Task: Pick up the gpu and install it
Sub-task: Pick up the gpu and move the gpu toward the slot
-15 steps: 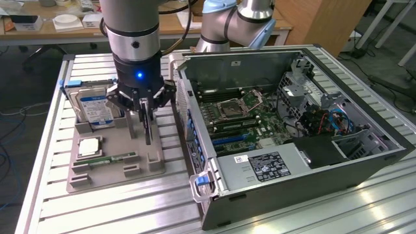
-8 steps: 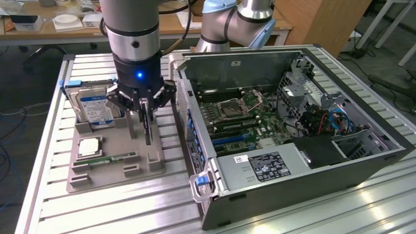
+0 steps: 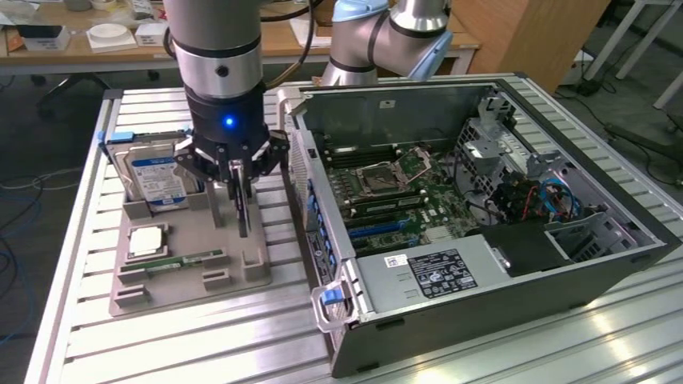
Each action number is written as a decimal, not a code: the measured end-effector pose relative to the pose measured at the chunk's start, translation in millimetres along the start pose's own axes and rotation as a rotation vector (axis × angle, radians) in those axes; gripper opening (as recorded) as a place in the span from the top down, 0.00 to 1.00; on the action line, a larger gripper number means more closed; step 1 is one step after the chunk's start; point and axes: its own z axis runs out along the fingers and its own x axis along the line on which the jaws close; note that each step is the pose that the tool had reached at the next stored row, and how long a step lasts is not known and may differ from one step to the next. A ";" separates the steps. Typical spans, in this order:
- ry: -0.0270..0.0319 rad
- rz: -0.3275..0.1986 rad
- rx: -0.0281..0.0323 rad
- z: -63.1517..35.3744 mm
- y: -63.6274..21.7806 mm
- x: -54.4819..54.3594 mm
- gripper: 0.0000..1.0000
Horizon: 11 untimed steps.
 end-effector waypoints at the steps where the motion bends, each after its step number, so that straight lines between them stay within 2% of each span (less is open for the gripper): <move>1: 0.0000 0.000 0.0000 -0.1 0.0 0.0 0.74; 11: 0.0001 0.000 0.0001 -2.2 0.2 0.0 0.74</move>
